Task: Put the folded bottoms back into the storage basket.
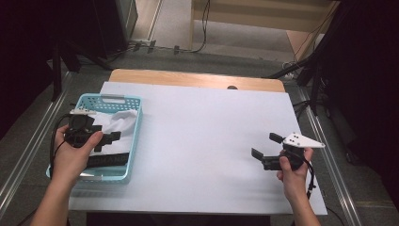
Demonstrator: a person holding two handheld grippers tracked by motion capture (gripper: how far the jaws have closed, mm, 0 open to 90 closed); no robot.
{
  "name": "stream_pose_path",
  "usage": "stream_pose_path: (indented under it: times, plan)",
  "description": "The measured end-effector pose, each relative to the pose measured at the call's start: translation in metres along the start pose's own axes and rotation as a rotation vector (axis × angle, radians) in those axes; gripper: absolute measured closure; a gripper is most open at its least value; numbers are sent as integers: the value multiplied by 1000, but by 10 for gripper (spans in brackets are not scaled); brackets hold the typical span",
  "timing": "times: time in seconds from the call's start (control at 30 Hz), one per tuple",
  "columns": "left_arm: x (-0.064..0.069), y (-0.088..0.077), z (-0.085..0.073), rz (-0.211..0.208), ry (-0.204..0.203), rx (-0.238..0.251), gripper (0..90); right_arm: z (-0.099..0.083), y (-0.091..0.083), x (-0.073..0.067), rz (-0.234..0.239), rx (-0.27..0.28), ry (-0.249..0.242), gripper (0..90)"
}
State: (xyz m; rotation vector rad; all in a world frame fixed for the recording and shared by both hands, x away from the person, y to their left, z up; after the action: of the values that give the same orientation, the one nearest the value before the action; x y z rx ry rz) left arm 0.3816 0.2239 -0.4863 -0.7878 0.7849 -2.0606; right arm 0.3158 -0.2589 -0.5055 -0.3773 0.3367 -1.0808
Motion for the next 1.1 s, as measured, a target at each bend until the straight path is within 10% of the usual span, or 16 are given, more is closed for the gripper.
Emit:
stream_pose_path:
  times: [0.2,0.4,0.83,1.1]
  plan:
    - [-10,9,-4,68,8,-67,524,-18,-18,15,-42,-5,25,0]
    - [-14,19,-16,33,8,-185,850,-38,-29,24,-61,-23,52,0]
    - [-17,52,-43,19,46,-414,898,-47,-29,23,-70,-45,43,0]
    - [-7,54,-50,-96,26,-468,900,-52,-30,27,-78,-52,51,0]
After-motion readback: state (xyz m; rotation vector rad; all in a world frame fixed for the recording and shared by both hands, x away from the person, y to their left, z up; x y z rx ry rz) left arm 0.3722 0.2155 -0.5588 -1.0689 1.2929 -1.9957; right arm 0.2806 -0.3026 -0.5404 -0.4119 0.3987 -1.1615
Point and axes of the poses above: each handheld gripper's, and its own axes: y roughly forward along the jaws, z roughly out of its top, x roughly to its right, the point moved 10 cm from there along y, roughly forward along the jaws, and after that the axes turned 9 degrees about -z, right-handed, at the moved point
